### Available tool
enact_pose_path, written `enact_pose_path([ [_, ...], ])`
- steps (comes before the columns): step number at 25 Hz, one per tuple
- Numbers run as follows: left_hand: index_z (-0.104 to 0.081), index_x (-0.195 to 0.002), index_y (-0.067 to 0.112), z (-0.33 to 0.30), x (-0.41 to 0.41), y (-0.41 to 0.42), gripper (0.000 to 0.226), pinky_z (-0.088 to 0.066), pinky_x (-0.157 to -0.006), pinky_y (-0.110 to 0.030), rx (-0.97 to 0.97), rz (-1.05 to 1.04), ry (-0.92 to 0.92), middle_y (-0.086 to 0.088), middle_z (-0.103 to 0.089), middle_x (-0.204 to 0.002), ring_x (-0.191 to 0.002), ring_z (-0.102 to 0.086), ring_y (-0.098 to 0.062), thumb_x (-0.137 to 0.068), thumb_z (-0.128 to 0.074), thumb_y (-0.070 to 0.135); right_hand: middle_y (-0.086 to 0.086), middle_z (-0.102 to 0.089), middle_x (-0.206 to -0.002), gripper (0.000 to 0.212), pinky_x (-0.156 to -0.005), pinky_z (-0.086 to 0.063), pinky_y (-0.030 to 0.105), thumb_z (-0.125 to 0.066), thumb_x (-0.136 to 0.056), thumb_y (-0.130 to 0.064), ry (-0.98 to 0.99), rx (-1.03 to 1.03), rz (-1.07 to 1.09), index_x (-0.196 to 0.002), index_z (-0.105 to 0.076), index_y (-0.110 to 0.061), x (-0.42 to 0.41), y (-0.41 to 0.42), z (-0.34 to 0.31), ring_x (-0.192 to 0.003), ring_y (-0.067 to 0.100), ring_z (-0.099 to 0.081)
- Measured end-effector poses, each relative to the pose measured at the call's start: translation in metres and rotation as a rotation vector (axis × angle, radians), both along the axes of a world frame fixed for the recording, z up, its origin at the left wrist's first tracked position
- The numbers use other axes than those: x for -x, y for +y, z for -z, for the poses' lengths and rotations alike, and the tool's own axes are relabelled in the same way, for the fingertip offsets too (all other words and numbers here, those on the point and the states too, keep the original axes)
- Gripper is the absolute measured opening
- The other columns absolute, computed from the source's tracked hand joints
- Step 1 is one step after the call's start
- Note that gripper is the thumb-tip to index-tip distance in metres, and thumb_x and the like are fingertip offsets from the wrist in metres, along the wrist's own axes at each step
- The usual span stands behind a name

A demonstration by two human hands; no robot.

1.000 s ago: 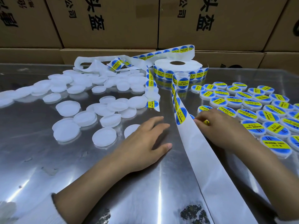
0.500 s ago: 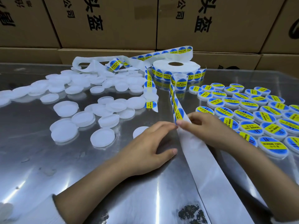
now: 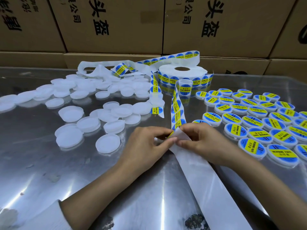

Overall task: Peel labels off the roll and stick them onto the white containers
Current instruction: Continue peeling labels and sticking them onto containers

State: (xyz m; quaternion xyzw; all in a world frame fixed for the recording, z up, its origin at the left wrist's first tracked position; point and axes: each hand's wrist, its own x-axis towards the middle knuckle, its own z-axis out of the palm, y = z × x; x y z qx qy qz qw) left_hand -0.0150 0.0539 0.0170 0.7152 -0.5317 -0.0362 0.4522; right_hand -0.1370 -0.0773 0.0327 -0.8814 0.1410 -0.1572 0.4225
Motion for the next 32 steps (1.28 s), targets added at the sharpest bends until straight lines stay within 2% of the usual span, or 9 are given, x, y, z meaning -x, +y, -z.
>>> enact_pose_path([
  [6,-0.077,-0.089,0.027,-0.005,-0.003,0.001,0.013,-0.043,-0.070,-0.006,0.076,-0.017,0.079,0.026,-0.070,-0.088,-0.080,-0.062,0.012,-0.086,-0.068,0.018,-0.013,-0.064,-0.079,0.027,-0.077,-0.048,0.033,-0.060,-0.085,-0.006,0.105,0.177,0.168,-0.083,-0.064,-0.032,0.004,-0.002,-0.005,-0.084,0.011,-0.060],
  [10,-0.075,-0.085,0.026,-0.018,-0.017,0.003,0.012,-0.049,-0.075,-0.016,0.266,-0.107,0.269,0.020,-0.072,-0.080,-0.074,-0.065,0.000,-0.086,-0.067,0.017,-0.010,-0.061,-0.093,0.026,-0.068,-0.039,0.025,-0.061,-0.085,-0.015,0.241,0.221,0.296,-0.107,-0.060,-0.029,0.010,-0.005,-0.010,-0.082,0.010,-0.056],
  [13,-0.072,-0.092,0.029,-0.026,-0.019,0.005,0.010,-0.049,-0.075,-0.017,0.331,-0.085,0.329,0.017,-0.072,-0.088,-0.074,-0.064,-0.003,-0.082,-0.070,0.029,-0.012,-0.047,-0.112,0.042,-0.076,-0.036,0.021,-0.067,-0.084,-0.030,0.086,0.178,0.400,-0.122,-0.051,-0.031,0.009,-0.002,-0.012,-0.089,0.005,-0.052],
  [16,-0.067,-0.105,0.032,-0.025,-0.012,0.007,0.036,-0.045,-0.083,-0.013,0.237,-0.015,0.224,0.018,-0.068,-0.102,-0.082,-0.061,-0.002,-0.071,-0.076,0.042,-0.013,-0.051,-0.109,0.014,-0.094,-0.036,0.022,-0.056,-0.089,-0.040,-0.228,-0.006,0.422,-0.093,-0.065,-0.030,0.007,0.009,-0.025,-0.108,0.006,-0.049],
  [19,-0.060,-0.118,0.031,-0.022,-0.008,0.007,0.056,-0.038,-0.085,-0.006,0.139,0.084,0.095,0.017,-0.059,-0.115,-0.097,-0.056,-0.002,-0.065,-0.075,0.040,-0.021,-0.059,-0.112,0.045,-0.102,-0.024,0.011,-0.041,-0.088,-0.057,-0.153,-0.083,0.218,-0.065,-0.069,-0.030,0.009,0.019,-0.032,-0.122,0.004,-0.041],
  [21,-0.056,-0.121,0.029,-0.022,-0.008,0.006,0.063,-0.034,-0.085,-0.004,0.121,0.125,0.062,0.016,-0.057,-0.118,-0.100,-0.053,0.001,-0.062,-0.076,0.038,-0.025,-0.059,-0.114,0.045,-0.096,-0.021,0.002,-0.039,-0.080,-0.057,-0.066,-0.139,0.082,-0.060,-0.069,-0.030,0.009,0.025,-0.035,-0.125,-0.001,-0.038],
  [24,-0.054,-0.125,0.028,-0.022,-0.010,0.007,0.073,-0.035,-0.087,-0.005,0.113,0.138,0.075,0.012,-0.056,-0.120,-0.104,-0.053,-0.003,-0.057,-0.076,0.047,-0.019,-0.059,-0.119,0.033,-0.101,-0.026,0.009,-0.047,-0.072,-0.051,-0.027,-0.270,-0.033,-0.057,-0.070,-0.033,0.010,0.027,-0.035,-0.124,-0.008,-0.040],
  [29,-0.053,-0.127,0.026,-0.021,-0.013,0.007,0.075,-0.036,-0.088,-0.009,0.086,0.153,0.066,0.009,-0.056,-0.122,-0.105,-0.054,-0.006,-0.060,-0.076,0.049,-0.007,-0.060,-0.124,0.017,-0.087,-0.041,0.004,-0.061,-0.068,-0.036,-0.064,-0.400,-0.065,-0.058,-0.069,-0.024,0.011,0.025,-0.034,-0.114,-0.016,-0.049],
  [32,-0.055,-0.125,0.024,-0.021,-0.014,0.006,0.067,-0.035,-0.087,-0.006,0.089,0.143,0.074,0.010,-0.057,-0.120,-0.102,-0.053,-0.001,-0.065,-0.075,0.047,-0.006,-0.062,-0.122,0.017,-0.093,-0.037,0.012,-0.061,-0.069,-0.035,-0.111,-0.393,-0.023,-0.058,-0.066,-0.023,0.011,0.021,-0.032,-0.114,-0.014,-0.050],
])
